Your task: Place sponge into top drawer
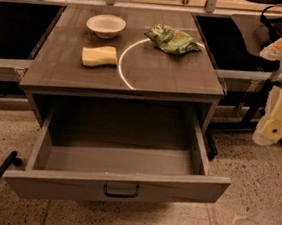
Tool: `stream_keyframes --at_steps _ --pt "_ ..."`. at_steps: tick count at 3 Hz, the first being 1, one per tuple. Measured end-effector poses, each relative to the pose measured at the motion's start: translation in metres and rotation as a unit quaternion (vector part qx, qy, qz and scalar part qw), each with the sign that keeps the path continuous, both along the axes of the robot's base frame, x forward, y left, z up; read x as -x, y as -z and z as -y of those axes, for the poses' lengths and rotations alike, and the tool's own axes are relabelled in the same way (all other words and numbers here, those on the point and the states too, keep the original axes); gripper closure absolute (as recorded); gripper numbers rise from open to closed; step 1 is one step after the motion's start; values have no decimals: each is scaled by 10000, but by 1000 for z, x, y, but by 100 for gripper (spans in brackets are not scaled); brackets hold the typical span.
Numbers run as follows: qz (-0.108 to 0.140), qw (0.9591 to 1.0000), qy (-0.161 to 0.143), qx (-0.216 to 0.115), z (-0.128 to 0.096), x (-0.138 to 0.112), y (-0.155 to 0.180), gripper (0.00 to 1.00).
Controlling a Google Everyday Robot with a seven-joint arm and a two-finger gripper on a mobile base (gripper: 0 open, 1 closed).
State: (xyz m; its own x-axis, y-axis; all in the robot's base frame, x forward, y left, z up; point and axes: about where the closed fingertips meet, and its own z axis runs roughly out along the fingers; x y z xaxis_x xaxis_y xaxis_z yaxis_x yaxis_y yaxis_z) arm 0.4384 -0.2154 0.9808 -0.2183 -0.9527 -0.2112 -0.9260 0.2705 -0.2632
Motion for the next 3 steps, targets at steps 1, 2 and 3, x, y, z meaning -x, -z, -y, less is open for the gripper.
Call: stream_keyframes --at_steps 1,2,3 --pt "0 10000 0 0 0 0 0 0" --pt "32 9993 -118 -361 -11 -19 4 0" --pt "9 9954 -484 -832 -41 -55 12 0"
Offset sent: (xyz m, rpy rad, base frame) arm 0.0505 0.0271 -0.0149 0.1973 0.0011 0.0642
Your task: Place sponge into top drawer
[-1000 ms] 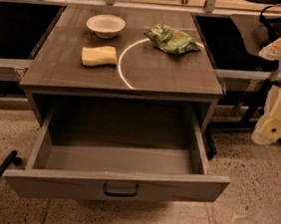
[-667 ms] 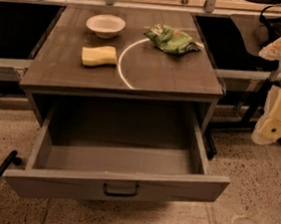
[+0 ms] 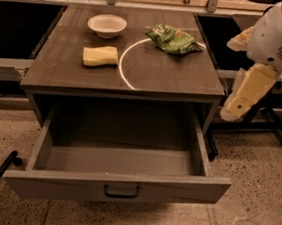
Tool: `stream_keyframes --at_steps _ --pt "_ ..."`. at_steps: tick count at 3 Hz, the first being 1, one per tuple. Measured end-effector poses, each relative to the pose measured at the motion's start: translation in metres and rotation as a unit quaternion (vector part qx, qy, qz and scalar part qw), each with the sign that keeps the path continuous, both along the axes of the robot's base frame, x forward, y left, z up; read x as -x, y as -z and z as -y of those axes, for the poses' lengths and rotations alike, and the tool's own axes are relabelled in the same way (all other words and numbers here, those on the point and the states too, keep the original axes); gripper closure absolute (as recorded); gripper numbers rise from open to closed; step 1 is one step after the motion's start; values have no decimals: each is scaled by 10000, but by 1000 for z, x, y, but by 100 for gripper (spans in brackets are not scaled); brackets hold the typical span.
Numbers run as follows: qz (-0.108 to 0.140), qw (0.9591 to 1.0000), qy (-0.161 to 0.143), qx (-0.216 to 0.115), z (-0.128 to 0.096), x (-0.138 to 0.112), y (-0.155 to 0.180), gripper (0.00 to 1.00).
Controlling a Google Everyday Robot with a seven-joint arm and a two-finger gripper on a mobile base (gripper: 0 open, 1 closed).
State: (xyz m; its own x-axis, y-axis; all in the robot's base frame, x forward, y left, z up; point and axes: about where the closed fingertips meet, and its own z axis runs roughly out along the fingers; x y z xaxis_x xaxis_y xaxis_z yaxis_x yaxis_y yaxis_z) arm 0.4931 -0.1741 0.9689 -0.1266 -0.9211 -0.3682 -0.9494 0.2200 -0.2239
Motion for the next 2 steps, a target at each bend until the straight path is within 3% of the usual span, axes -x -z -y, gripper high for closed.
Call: stream_keyframes --at_steps 1,2 --pt "-23 9986 -418 -336 -43 -35 6 0" --pt "13 9967 -702 -400 -75 -51 9 0"
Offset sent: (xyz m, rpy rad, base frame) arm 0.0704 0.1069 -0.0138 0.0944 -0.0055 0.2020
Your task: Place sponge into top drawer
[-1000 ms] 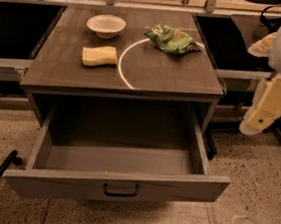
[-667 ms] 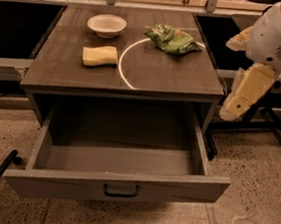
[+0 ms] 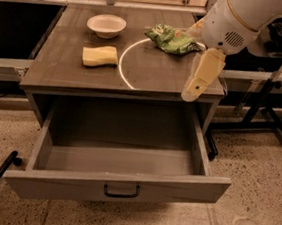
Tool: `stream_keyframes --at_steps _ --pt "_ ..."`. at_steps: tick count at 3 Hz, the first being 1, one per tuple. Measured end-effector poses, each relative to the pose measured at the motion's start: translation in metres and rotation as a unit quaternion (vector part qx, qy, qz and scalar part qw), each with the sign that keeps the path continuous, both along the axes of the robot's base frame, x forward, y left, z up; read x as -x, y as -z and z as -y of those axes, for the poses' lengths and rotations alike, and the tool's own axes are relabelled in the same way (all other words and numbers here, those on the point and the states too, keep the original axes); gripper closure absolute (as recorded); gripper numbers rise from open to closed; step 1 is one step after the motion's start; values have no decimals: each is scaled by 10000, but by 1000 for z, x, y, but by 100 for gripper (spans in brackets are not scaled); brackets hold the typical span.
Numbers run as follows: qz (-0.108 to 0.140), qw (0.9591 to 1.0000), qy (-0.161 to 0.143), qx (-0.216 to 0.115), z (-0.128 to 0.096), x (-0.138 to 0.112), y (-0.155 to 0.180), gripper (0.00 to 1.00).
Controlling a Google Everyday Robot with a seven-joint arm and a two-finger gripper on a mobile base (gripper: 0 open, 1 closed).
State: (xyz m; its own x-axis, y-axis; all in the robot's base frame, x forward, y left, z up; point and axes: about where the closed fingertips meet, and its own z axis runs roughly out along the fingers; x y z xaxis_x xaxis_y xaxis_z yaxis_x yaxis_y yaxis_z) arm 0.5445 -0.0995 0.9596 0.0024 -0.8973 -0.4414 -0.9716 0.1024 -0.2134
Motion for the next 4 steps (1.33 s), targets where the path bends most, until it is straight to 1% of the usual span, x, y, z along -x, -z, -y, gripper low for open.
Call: stream_keyframes --at_steps 1,2,3,4 --pt "1 10000 -7 0 -1 0 0 0" --pt "25 9998 -4 -194 -12 -20 10 0" --pt "-4 9989 91 -466 -29 -55 29 0" --pt "-69 9973 234 -689 -51 -87 49 0"
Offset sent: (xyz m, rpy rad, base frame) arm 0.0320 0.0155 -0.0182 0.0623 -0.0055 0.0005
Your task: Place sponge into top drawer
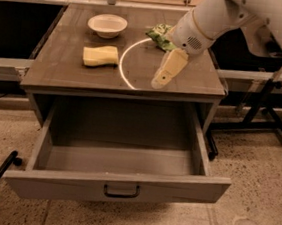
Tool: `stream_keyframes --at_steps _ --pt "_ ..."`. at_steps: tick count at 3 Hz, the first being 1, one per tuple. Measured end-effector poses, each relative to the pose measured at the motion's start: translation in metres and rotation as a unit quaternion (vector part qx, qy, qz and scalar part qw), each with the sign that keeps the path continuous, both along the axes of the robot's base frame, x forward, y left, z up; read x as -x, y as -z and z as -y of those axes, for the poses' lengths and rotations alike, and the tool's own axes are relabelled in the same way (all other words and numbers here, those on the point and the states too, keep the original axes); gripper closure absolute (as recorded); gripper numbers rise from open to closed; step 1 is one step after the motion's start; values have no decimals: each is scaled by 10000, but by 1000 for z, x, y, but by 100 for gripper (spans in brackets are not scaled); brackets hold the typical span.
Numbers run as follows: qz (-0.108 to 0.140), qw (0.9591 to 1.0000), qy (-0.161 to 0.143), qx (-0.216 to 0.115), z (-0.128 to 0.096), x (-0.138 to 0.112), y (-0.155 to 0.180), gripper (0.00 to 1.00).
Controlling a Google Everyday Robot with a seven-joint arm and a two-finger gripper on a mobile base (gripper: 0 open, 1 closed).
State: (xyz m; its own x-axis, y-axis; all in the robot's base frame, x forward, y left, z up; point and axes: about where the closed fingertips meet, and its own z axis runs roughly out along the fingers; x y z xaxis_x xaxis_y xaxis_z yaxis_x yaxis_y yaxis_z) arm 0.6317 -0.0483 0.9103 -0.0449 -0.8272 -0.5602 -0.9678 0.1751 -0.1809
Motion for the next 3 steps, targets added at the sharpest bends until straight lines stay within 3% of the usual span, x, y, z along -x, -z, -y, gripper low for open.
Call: stream_keyframes --at_steps 1,2,3 --pt "66 9992 294 -274 -41 -62 28 0" --pt "66 9992 294 -274 -41 -62 28 0" --pt "1 9992 40 -398 -65 -75 35 0"
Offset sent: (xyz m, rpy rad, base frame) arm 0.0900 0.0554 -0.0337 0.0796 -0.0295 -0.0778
